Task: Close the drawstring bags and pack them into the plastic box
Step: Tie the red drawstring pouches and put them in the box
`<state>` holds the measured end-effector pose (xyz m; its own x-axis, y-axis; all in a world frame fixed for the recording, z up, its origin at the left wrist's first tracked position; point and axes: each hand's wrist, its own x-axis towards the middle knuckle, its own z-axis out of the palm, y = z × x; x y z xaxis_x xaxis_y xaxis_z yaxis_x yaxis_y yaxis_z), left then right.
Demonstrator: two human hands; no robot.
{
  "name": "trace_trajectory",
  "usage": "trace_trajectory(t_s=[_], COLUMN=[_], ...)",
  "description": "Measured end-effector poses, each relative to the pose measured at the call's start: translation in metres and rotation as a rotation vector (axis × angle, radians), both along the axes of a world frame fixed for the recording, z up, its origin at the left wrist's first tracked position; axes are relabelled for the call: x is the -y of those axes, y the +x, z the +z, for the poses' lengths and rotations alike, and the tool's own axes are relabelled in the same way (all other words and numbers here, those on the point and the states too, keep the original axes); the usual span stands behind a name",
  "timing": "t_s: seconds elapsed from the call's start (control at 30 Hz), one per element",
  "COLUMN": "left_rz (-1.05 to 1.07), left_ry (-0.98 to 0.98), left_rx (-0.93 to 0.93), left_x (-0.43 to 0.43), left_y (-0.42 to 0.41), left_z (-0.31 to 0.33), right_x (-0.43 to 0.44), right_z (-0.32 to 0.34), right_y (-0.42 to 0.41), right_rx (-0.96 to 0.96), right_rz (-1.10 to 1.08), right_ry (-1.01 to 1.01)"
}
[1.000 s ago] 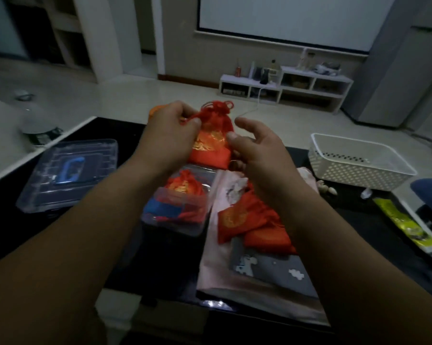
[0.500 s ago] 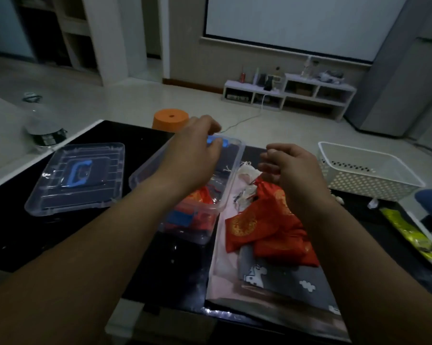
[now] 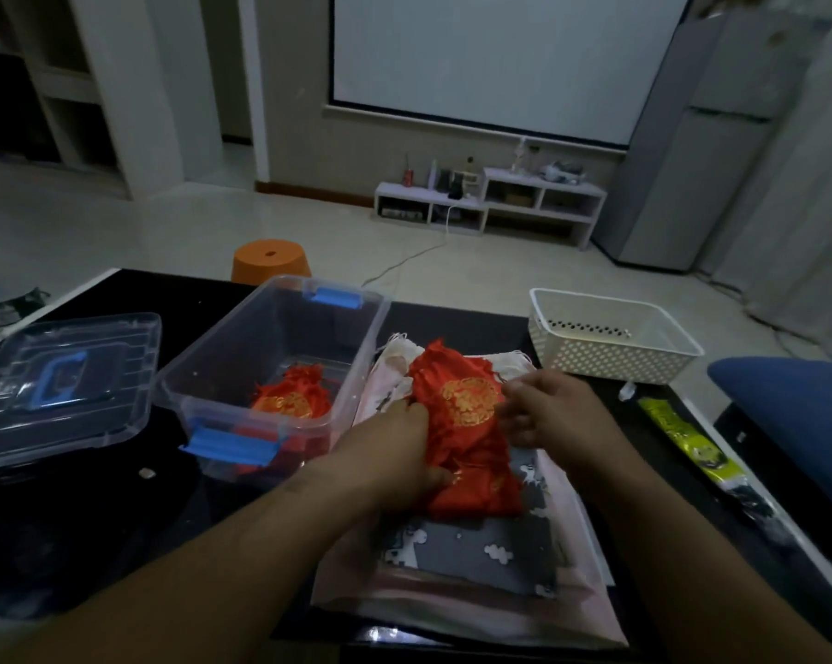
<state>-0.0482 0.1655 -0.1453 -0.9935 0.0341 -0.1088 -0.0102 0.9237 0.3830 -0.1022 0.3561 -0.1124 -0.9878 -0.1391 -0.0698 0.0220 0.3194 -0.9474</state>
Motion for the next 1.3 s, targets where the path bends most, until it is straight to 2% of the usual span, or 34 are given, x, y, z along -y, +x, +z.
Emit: trace_trajectory(t_s=[0.1, 0.2, 0.27, 0.37, 0.47, 0.53, 0.6, 0.67, 0.77, 0.93, 1.3], left_rz=[-0.01, 0.021, 0.071, 0.165, 0.311, 0.384, 0.419, 0.434, 0.425, 0.495, 0.528], left_ry=[0.006, 0.056, 0.301, 0.76, 1.219, 1.367, 1.387, 1.35, 1.35, 1.427, 1.426], left_rx=[-0.033, -0.212, -0.327, -0.357, -0.236, -0.14, -0.076, -0.057, -0.031, -0.014, 0.016], left_x=[0.0, -0.001, -0.003, -0.006, -0.007, -0.01, -0.016, -0.022, -0.028, -0.027, -0.033], left_y=[0.0, 0.0, 0.002, 0.006, 0.006, 0.004, 0.001, -0.002, -0.008, -0.018, -0.034], left_z=[-0.003, 0.004, 0.017, 0.044, 0.056, 0.052, 0.041, 0.027, 0.013, 0.003, -0.001], right_x=[-0.007, -0.004, -0.001, 0.003, 0.009, 0.016, 0.019, 0.021, 0.019, 0.016, 0.015], right_z=[-0.004, -0.001, 0.001, 0.005, 0.009, 0.011, 0.008, 0.001, -0.007, -0.015, -0.006], right_y=[0.006, 0.005, 0.003, 0.001, 0.005, 0.009, 0.011, 0.012, 0.012, 0.01, 0.003], right_rx=[0.008, -0.037, -0.053, -0.034, 0.046, 0.159, 0.252, 0.218, 0.112, 0.141, 0.355], right_rz=[0.064, 0.079, 0.063, 0.017, 0.053, 0.098, 0.116, 0.117, 0.065, 0.04, -0.095], right_ry=[0.087, 0.107, 0.074, -0.021, -0.104, -0.203, -0.286, -0.3, -0.179, -0.126, -0.527])
